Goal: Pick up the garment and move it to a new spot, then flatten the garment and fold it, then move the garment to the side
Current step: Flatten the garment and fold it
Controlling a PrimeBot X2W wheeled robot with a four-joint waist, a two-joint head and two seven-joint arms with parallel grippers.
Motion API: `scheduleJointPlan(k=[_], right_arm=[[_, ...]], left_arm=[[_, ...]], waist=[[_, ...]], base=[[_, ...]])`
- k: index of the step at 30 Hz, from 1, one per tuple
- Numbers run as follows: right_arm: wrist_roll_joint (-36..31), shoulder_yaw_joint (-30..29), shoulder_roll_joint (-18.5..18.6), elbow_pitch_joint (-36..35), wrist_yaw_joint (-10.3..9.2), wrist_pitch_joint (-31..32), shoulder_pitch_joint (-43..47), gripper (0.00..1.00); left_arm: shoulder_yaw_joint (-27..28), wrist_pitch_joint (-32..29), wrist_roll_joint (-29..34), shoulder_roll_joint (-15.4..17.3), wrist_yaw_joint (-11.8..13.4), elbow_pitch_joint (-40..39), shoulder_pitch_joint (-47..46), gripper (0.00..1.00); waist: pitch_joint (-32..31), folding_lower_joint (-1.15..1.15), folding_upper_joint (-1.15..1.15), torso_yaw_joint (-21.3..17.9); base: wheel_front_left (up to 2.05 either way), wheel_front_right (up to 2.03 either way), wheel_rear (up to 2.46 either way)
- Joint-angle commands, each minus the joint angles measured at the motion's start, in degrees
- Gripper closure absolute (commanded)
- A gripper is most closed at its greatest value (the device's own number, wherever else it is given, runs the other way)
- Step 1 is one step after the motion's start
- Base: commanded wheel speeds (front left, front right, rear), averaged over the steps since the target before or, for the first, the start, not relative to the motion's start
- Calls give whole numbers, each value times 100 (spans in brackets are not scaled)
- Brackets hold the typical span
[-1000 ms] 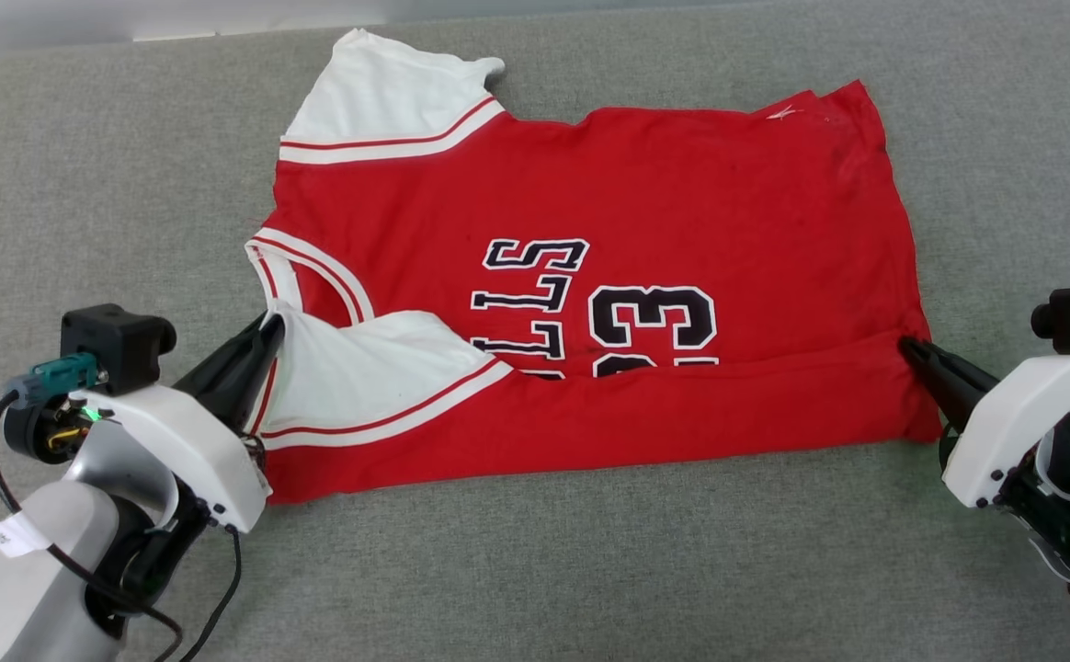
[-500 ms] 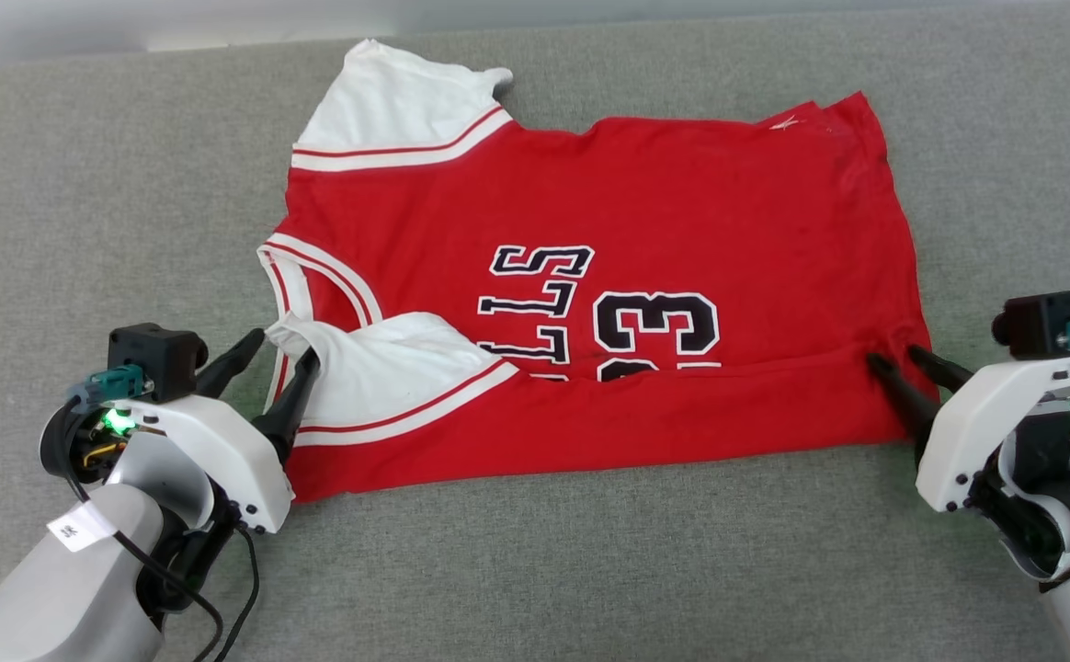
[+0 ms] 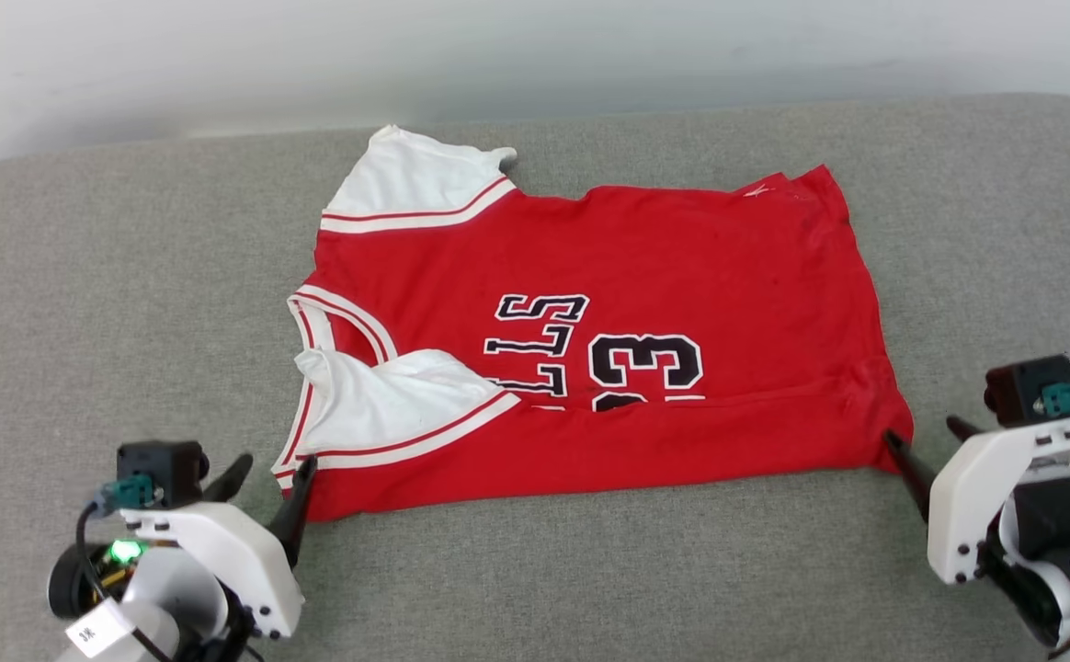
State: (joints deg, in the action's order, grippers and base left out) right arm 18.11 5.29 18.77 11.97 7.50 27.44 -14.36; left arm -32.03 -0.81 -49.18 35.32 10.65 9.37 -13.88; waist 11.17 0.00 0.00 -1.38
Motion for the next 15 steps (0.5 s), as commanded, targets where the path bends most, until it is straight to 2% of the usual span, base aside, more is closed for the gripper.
scheduleJointPlan(k=[1,8,15], right_arm=[[-188,-331,-333,-364,-2,307,339,0],[-353,-706,-837,-1171,-2,789,840,0],[-431,-777,-1033,-1597,-2,915,977,0]], left_arm=[[-3,-210,-85,74,322,-472,367,0],[-50,-560,-3,276,849,-1077,643,0],[13,-684,32,331,1067,-1055,522,0]], waist=[[-64,0,0,-10],[26,0,0,-74],[271,0,0,-189]], base=[[0,0,0],[0,0,0],[0,0,0]])
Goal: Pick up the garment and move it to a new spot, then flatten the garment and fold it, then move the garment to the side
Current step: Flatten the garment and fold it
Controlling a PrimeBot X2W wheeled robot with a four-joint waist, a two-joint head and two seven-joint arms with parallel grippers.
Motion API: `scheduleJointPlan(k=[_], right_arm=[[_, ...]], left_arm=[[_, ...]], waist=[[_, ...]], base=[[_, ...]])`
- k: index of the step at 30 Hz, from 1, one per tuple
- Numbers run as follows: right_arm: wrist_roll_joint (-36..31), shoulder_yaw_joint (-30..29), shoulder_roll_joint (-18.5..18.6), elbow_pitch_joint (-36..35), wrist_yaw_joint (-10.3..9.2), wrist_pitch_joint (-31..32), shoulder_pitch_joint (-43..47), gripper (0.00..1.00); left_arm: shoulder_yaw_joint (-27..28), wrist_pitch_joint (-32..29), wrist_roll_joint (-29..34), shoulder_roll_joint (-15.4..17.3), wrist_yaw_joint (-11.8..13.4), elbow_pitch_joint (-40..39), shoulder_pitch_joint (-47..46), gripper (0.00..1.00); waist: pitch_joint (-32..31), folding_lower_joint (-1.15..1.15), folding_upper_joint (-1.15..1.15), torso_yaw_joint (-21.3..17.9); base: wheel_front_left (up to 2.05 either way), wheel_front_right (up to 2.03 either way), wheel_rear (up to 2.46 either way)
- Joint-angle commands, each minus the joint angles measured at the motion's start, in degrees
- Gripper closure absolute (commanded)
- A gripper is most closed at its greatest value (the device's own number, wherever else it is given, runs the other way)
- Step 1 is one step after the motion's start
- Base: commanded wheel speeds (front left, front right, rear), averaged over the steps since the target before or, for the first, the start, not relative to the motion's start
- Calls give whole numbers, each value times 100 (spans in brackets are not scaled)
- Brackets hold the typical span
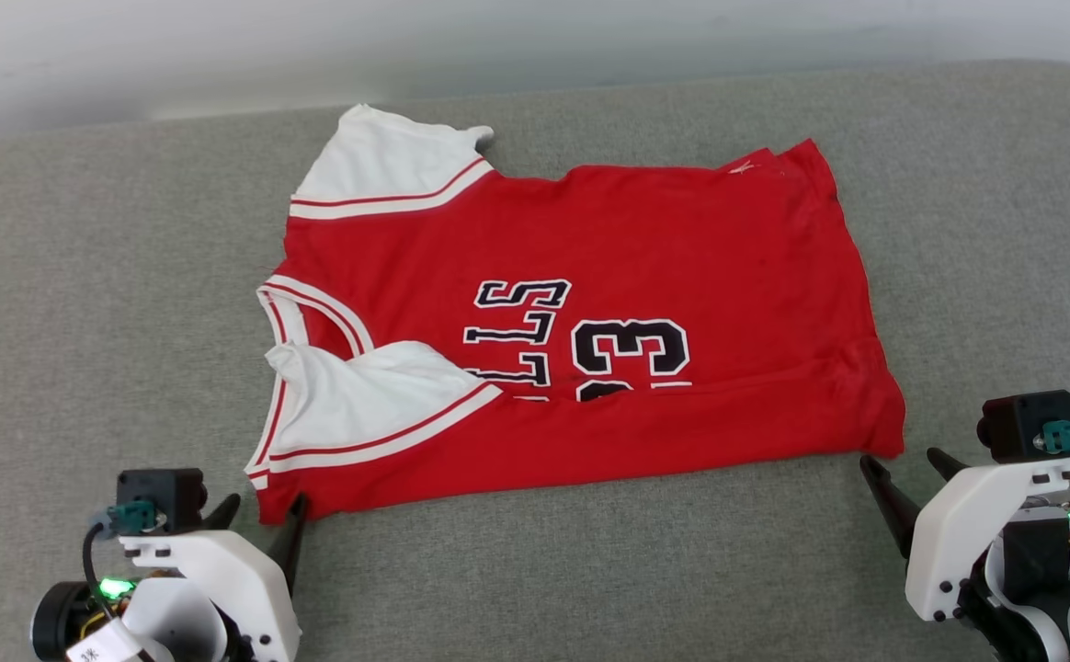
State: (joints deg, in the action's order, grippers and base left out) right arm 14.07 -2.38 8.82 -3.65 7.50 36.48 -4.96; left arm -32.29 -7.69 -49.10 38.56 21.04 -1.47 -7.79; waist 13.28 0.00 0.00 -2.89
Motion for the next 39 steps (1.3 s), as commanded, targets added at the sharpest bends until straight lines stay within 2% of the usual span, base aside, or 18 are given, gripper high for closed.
scheduleJointPlan(k=[1,8,12,13,14,15,16,25,31,39], right_arm=[[-37,-12,-47,-75,-2,7,34,0],[-62,14,-87,-181,-2,-58,-23,0],[-66,37,-107,-181,-2,-103,-66,0],[-70,38,-106,-177,-2,-110,-72,0],[-70,38,-106,-177,-2,-110,-72,0],[-68,36,-98,-175,-2,-119,-73,0],[-67,30,-80,-175,-2,-124,-71,0],[-144,-31,144,-172,-2,-40,-13,0],[-235,-204,312,-37,-2,119,-105,0],[-375,-446,210,511,-2,164,-496,0]], left_arm=[[49,4,32,9,55,63,-99,0],[-54,-163,18,-39,68,422,-179,0],[-260,-454,-83,-111,-28,697,-109,0],[-316,-527,-122,-134,-68,754,-75,48],[-316,-527,-122,-134,-68,754,-75,48],[-358,-586,-151,-153,-118,803,-45,68],[-388,-617,-189,-174,-169,843,-26,100],[-284,-150,-126,-263,-426,842,-154,100],[-161,203,38,-192,-409,254,-313,100],[-208,206,238,-127,-292,-450,-436,100]], waist=[[94,0,0,-55],[290,0,0,-137],[335,0,0,-157],[331,0,0,-157],[331,0,0,-157],[321,0,0,-155],[308,0,0,-150],[12,0,0,24],[-42,0,0,263],[165,0,0,512]], base=[[0,0,0],[0,0,0],[0,0,0],[0,0,0],[0,0,0],[0,0,0],[0,0,0],[0,0,0],[0,0,0],[0,0,0]])
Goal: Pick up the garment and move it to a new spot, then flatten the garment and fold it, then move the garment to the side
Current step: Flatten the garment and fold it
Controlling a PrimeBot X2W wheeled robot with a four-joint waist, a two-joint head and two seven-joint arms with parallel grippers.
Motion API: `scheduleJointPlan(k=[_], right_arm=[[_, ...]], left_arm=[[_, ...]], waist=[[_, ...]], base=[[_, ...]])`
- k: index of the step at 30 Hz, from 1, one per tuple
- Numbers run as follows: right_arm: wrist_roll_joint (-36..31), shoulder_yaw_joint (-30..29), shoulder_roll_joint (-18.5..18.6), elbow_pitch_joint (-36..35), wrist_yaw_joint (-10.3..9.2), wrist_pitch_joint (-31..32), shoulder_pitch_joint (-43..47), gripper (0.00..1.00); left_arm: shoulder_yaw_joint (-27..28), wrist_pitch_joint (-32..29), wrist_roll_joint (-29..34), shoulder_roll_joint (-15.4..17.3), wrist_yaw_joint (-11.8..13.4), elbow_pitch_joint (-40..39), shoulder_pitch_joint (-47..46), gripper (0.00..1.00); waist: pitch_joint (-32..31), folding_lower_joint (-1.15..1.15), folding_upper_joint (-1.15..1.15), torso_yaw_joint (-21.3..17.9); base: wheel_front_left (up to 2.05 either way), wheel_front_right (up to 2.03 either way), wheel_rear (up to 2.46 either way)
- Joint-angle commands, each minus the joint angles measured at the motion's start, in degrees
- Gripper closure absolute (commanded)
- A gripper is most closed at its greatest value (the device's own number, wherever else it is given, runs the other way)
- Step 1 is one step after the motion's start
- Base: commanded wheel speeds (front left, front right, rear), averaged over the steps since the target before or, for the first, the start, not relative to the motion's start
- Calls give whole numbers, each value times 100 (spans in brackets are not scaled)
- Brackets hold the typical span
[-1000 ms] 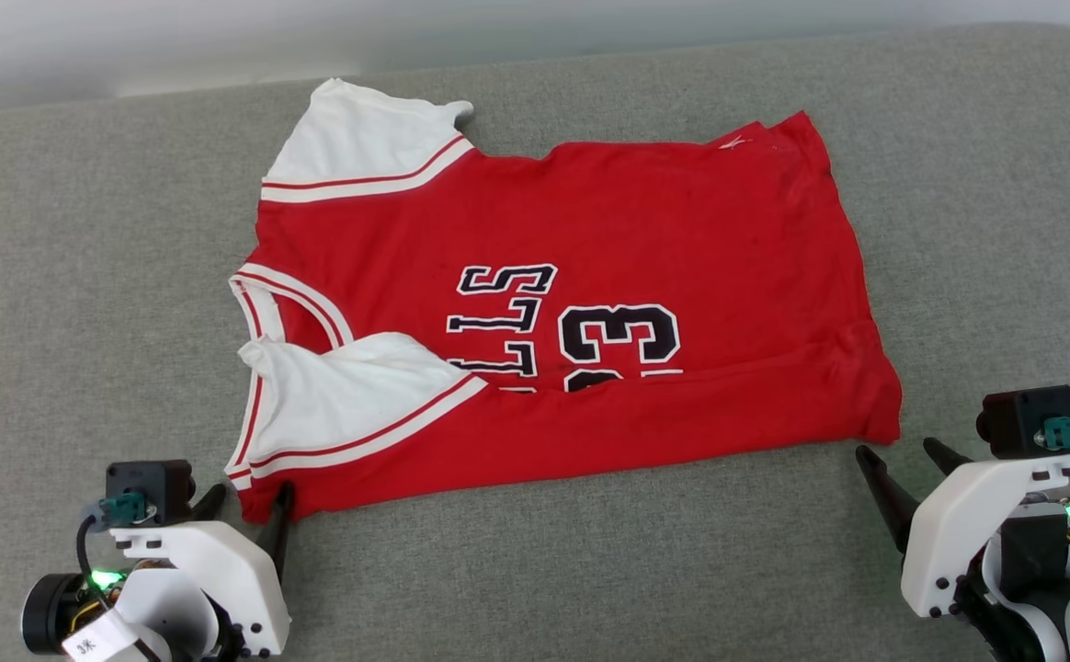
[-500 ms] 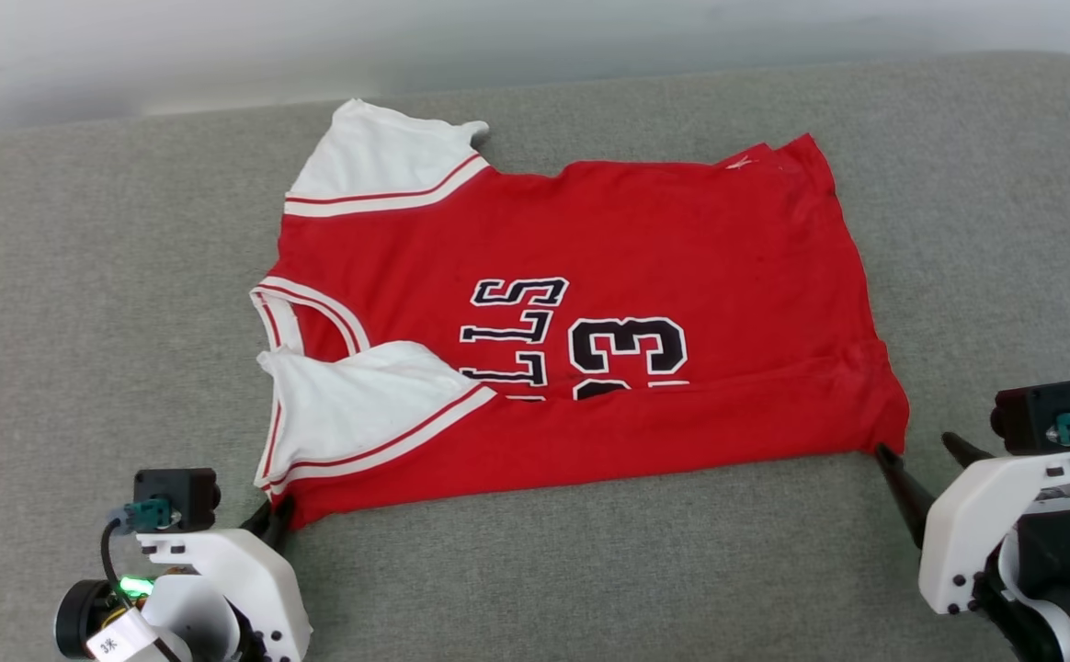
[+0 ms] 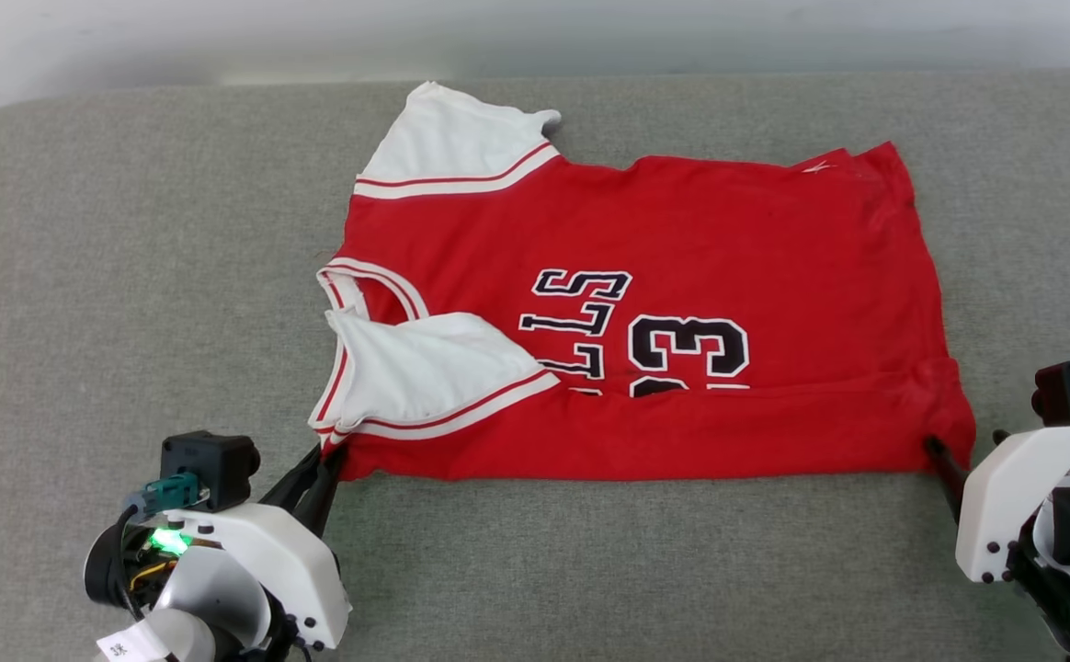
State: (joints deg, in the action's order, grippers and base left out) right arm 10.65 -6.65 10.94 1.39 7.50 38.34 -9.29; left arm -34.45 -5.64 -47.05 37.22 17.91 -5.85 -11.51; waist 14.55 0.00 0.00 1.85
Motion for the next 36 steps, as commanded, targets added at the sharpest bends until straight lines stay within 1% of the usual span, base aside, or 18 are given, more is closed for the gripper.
scheduleJointPlan(k=[1,9,12,13,15,16,21,25,30,36], right_arm=[[-48,-45,-28,76,-2,-24,-103,0],[-373,-98,-48,745,-3,77,-169,0],[-288,-20,-126,953,-2,125,-131,0],[-243,10,-141,1023,-1,156,-118,39],[-195,48,-135,1115,-1,180,-96,95],[-174,48,-122,1146,-1,178,-91,100],[-140,-52,-7,1166,-6,94,-144,100],[-78,-68,89,998,-7,61,-112,100],[73,-32,227,608,-6,178,51,100],[279,-68,387,44,-6,550,602,100]], left_arm=[[-1,-5,56,15,28,-63,-70,100],[-63,-36,145,42,58,-227,-139,100],[-80,-45,129,49,43,-192,-131,100],[-94,-66,130,62,36,-164,-124,100],[-111,-61,129,68,10,-131,-113,100],[-116,-66,112,65,-1,-105,-101,100],[-143,-118,72,137,-31,37,-3,100],[-141,-150,32,208,-41,94,93,100],[-200,-266,-35,372,-4,65,350,100],[-307,-365,-173,495,81,-84,817,100]], waist=[[65,0,0,65],[244,0,0,220],[267,0,0,238],[267,0,0,237],[253,0,0,230],[238,0,0,222],[102,0,0,149],[-59,0,0,91],[-297,0,0,18],[-506,0,0,-40]], base=[[0,0,0],[0,0,0],[0,0,0],[0,0,0],[0,0,0],[0,0,0],[0,0,0],[0,0,0],[0,0,0],[0,0,0]])
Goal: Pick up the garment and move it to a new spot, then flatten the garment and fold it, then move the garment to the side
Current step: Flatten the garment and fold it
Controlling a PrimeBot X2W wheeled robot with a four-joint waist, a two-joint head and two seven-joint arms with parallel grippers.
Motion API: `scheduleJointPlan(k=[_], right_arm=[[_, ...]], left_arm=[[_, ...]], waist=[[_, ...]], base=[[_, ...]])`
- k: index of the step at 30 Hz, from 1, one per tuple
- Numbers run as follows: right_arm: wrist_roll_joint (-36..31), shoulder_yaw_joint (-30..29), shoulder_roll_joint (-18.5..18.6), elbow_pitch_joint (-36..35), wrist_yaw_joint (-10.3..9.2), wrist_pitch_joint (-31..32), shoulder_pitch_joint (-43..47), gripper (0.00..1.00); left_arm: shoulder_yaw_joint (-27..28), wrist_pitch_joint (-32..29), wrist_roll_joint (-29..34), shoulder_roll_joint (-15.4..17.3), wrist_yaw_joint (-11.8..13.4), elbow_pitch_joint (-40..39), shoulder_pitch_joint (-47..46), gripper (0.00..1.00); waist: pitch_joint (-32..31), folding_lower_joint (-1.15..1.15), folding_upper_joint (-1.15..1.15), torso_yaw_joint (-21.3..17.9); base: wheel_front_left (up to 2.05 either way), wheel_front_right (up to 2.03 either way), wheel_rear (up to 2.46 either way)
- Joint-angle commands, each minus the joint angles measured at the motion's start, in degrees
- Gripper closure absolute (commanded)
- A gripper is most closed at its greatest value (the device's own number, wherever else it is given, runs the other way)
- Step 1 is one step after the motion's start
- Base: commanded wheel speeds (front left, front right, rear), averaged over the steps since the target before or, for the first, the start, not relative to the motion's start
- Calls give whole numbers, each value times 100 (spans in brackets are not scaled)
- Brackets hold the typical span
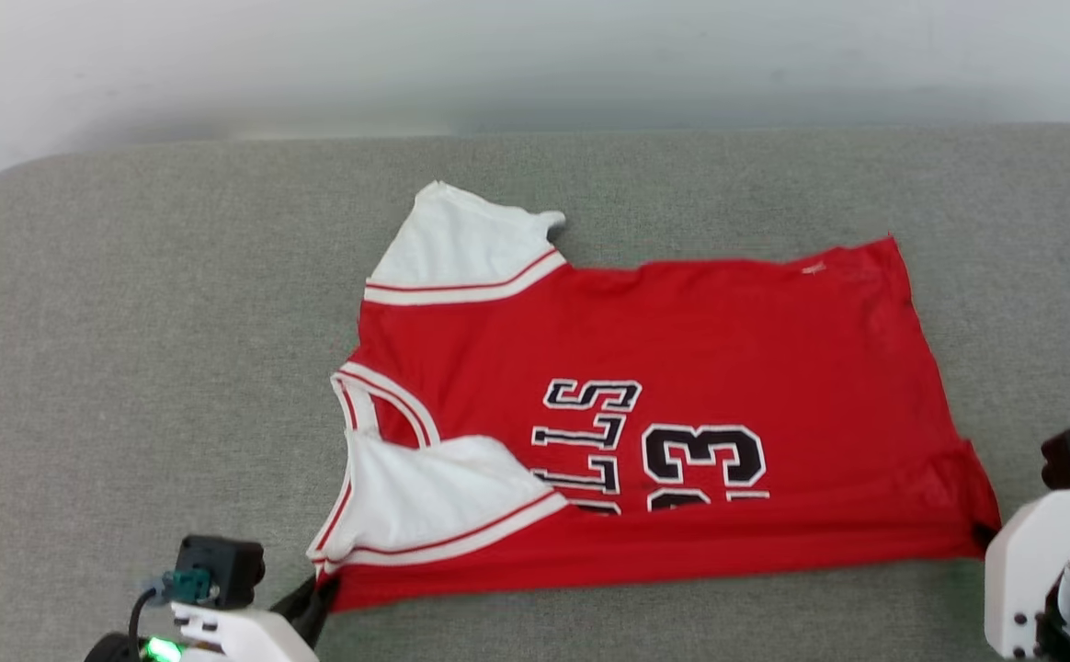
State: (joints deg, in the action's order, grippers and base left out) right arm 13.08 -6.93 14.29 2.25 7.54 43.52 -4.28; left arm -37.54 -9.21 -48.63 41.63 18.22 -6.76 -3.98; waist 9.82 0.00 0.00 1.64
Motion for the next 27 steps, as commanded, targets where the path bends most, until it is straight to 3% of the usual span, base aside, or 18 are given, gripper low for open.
scheduleJointPlan(k=[1,8,15,16,17,18,19,27], right_arm=[[54,-68,67,-140,-10,110,205,100],[62,-268,-45,-501,-10,438,781,100],[97,-196,-155,-271,-9,334,827,100],[96,-177,-141,-226,-9,293,793,59],[96,-177,-141,-226,-9,293,793,59],[58,-158,-106,-181,-9,223,756,0],[30,-169,-96,-116,-9,152,719,0],[43,-107,-4,-43,-8,-386,439,0]], left_arm=[[-8,-14,-49,63,50,-8,140,100],[-181,-87,-154,-26,8,72,403,100],[-319,-64,-192,-236,-170,435,295,100],[-328,-50,-192,-253,-199,492,276,82],[-328,-50,-192,-253,-199,492,276,82],[-330,-29,-175,-268,-199,544,253,24],[-331,-20,-154,-277,-210,593,237,0],[-74,555,-28,-356,-216,669,43,0]], waist=[[-45,0,0,-22],[-66,0,0,-34],[-51,0,0,-49],[-52,0,0,-51],[-52,0,0,-51],[-53,0,0,-52],[-58,0,0,-52],[-190,0,0,-64]], base=[[0,0,0],[0,0,0],[0,0,0],[0,0,0],[0,0,0],[0,0,0],[0,0,0],[0,0,0]])
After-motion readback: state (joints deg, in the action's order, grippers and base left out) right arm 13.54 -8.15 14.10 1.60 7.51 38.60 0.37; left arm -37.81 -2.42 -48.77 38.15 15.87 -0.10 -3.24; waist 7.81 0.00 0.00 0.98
